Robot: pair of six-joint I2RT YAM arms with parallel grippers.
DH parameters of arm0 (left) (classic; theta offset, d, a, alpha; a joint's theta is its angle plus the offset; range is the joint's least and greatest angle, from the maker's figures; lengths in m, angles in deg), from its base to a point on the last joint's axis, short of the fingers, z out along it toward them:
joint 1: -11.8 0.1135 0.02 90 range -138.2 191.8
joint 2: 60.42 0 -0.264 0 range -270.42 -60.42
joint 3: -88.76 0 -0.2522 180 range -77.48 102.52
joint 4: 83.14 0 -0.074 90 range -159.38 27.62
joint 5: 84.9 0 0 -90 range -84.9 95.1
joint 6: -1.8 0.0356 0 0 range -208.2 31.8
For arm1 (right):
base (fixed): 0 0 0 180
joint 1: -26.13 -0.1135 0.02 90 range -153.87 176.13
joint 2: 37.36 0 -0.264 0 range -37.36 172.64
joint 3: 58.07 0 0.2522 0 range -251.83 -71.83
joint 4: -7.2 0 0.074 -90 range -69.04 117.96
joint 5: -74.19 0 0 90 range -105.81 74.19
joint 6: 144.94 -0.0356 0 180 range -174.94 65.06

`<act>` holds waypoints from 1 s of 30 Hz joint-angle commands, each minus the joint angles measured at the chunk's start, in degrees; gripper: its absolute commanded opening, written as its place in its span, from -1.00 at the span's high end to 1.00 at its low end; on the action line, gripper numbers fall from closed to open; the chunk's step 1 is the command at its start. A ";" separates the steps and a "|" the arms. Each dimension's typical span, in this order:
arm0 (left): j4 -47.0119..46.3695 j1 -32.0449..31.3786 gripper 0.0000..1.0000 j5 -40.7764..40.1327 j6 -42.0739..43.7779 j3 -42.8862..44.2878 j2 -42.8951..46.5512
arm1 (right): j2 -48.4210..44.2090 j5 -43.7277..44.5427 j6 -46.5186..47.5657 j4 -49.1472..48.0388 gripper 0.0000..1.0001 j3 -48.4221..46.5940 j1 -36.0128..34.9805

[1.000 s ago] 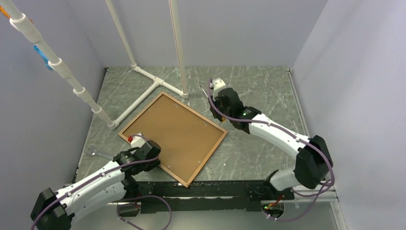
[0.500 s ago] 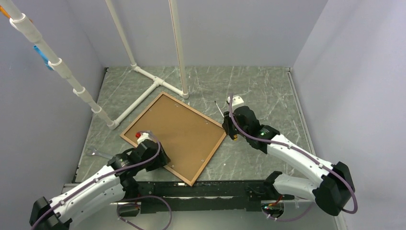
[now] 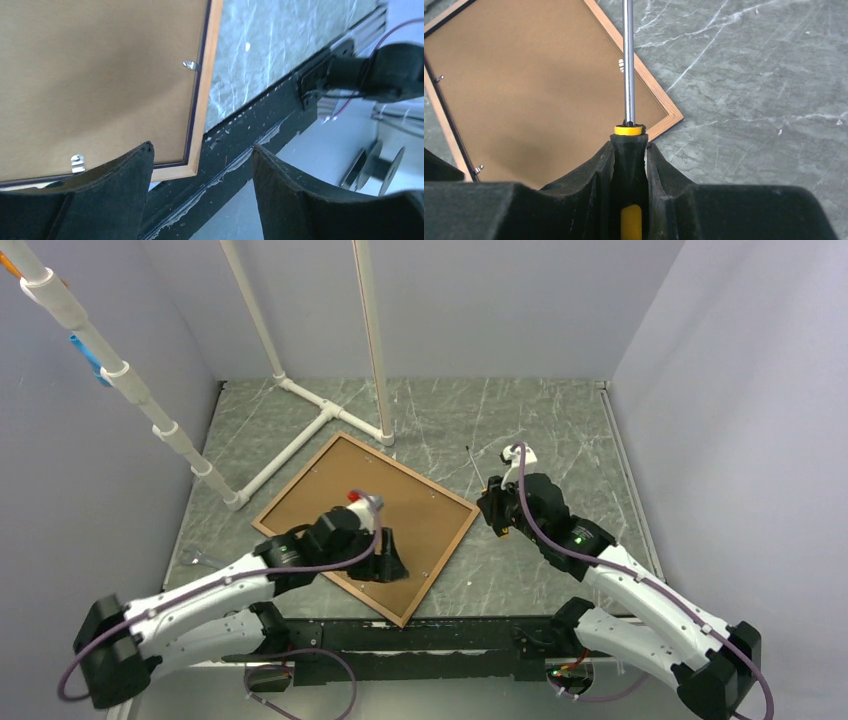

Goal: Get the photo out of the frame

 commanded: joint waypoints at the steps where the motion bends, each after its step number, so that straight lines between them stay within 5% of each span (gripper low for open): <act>1: -6.78 -6.62 -0.49 0.28 2.16 4.36 -9.36 | -3.42 1.92 -1.22 1.15 1.00 -0.60 0.21; 13: 8.48 -21.24 -0.23 -23.01 1.36 23.70 -37.05 | -10.51 3.25 -2.67 4.31 1.00 0.37 0.32; 24: 12.17 -24.27 -0.18 -27.20 -2.28 30.00 -47.80 | -20.38 7.90 -5.10 8.23 1.00 1.24 0.36; 30: 12.53 -24.74 0.13 -27.24 -3.72 31.21 -50.77 | -22.08 8.12 -5.20 9.78 1.00 0.70 0.37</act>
